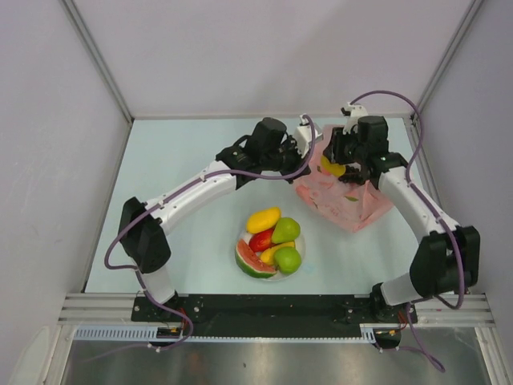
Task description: Take the fake fruits out of the plastic bag
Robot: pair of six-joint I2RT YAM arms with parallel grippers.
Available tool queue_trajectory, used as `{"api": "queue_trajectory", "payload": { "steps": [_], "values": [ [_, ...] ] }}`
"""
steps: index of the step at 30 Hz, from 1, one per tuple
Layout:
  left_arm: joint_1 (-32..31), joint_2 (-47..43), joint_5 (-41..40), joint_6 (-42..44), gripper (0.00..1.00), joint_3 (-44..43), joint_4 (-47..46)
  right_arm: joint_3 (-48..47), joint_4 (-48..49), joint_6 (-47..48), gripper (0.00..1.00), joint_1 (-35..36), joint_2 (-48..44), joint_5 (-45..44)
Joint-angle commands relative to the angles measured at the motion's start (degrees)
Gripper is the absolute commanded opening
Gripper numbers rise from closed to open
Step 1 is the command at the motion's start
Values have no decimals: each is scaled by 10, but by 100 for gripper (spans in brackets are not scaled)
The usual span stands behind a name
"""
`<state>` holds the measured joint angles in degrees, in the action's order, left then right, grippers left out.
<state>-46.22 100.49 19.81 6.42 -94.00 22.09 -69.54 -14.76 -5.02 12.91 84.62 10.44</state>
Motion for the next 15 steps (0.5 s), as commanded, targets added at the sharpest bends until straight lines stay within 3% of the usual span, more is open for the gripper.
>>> {"api": "queue_trajectory", "payload": {
  "steps": [1,8,11,15],
  "values": [
    [2,8,5,-10,0,-41,-13,8,-106,70,17,1,-96,47],
    [11,14,1,-6,0,-46,-11,90,-150,129,16,53,-298,128],
    [20,22,26,-5,0,-51,-8,125,-139,149,15,140,-351,130],
    [31,43,54,-9,0,-66,6,146,-101,181,15,260,-346,102]
  ]
}}
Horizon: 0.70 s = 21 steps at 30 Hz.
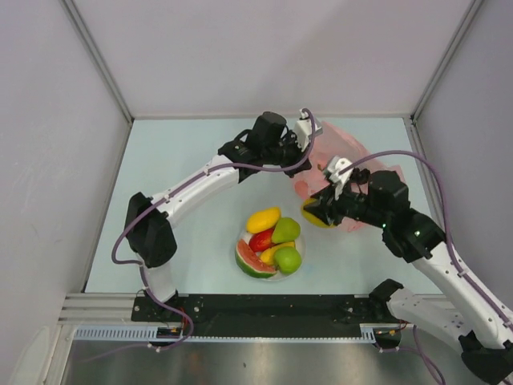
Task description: Take the fake fruits out of the plastic bag
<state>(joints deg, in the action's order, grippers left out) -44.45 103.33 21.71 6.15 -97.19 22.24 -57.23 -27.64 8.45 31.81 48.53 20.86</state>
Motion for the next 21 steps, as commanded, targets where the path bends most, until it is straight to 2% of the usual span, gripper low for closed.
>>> {"api": "queue_trajectory", "payload": {
  "steps": [1,9,15,21],
  "values": [
    [16,18,37,-10,0,-34,2,27,32,45,15,99,19,2],
    [18,2,35,-29,0,-14,-14,52,99,5,16,186,77,5],
    [26,-10,30,-27,0,-11,-11,52,207,-32,17,294,172,-71],
    [26,-34,27,-9,0,8,-8,68,311,-85,16,336,245,-150]
  ]
}}
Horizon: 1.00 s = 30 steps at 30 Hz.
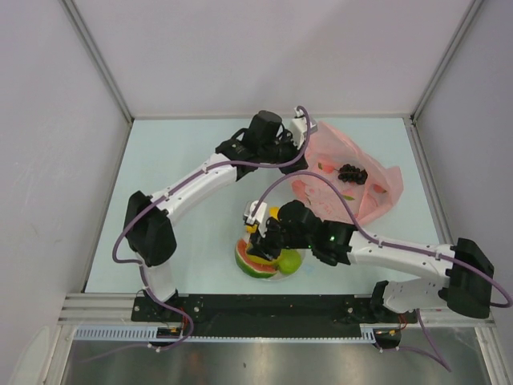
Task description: Take the fake fruits out of the plastic bag
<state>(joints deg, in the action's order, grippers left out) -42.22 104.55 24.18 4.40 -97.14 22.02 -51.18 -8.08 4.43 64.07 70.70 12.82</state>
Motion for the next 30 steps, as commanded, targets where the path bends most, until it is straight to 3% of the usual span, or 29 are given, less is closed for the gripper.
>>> {"api": "queue_trajectory", "payload": {
  "steps": [1,5,26,27,30],
  "values": [
    [5,-50,2,20,0,9,-5,12,130,-60,16,13,29,-95],
    [9,-67,4,15,0,32,-6,29,192,-74,17,15,44,-111],
    [9,-92,56,-12,0,67,-23,51,213,-107,21,4,109,-149],
    [9,-92,58,-12,0,68,-22,51,209,-108,23,2,110,-145],
    [8,-89,66,-13,0,68,-22,51,201,-110,47,-4,112,-135]
  ]
}}
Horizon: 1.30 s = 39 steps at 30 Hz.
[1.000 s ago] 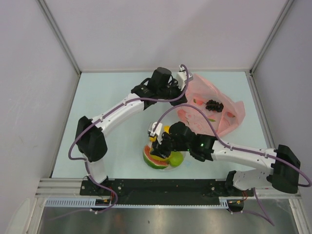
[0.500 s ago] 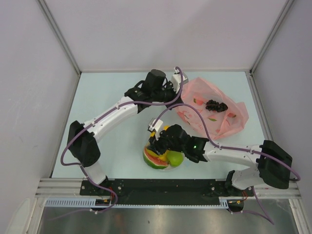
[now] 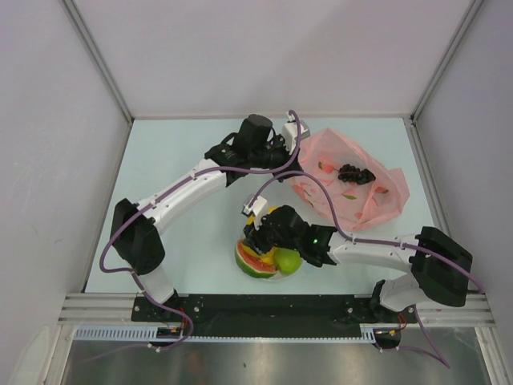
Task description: Take the fake fruits out of the plastic bag
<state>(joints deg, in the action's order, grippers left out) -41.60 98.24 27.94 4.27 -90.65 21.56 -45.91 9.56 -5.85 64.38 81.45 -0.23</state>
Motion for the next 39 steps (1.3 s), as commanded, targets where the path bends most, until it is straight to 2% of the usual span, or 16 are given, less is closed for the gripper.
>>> {"api": "queue_trajectory", "payload": {
  "steps": [1,6,7,12,16,20,26,29,30,31,33,34,35,39],
  "values": [
    [2,-25,30,-13,0,3,-17,-1,23,-7,52,-7,6,-3],
    [2,-24,32,-15,0,5,-19,-3,30,8,73,-7,-9,41],
    [3,-24,33,-15,0,4,-19,-8,24,18,73,-7,-11,46],
    [2,-20,38,-16,0,-2,-17,-21,-4,82,70,-1,-52,45],
    [3,-12,40,-20,0,-10,-20,-35,-67,127,70,-9,-103,44],
    [3,-3,37,-17,0,-22,-16,-37,-128,176,67,-14,-161,86],
    [5,10,14,-3,3,-53,-1,-37,-158,191,63,-39,-152,166],
    [8,0,22,-13,5,-44,-3,-37,-151,191,55,-26,-137,196],
    [8,-3,23,-18,8,-37,-5,-37,-146,189,53,-21,-123,199],
    [10,-8,24,-21,14,-34,-6,-37,-144,189,52,-4,-116,200],
    [17,-19,33,-24,37,-33,-5,-37,-135,186,49,19,-97,193],
    [21,-23,44,-25,52,-33,-1,-33,-129,183,47,29,-90,188],
    [29,-33,52,-30,59,-31,0,-33,-122,182,46,56,-82,173],
    [57,-77,66,-66,70,5,-7,-33,-73,156,39,115,-40,106]
  ]
}}
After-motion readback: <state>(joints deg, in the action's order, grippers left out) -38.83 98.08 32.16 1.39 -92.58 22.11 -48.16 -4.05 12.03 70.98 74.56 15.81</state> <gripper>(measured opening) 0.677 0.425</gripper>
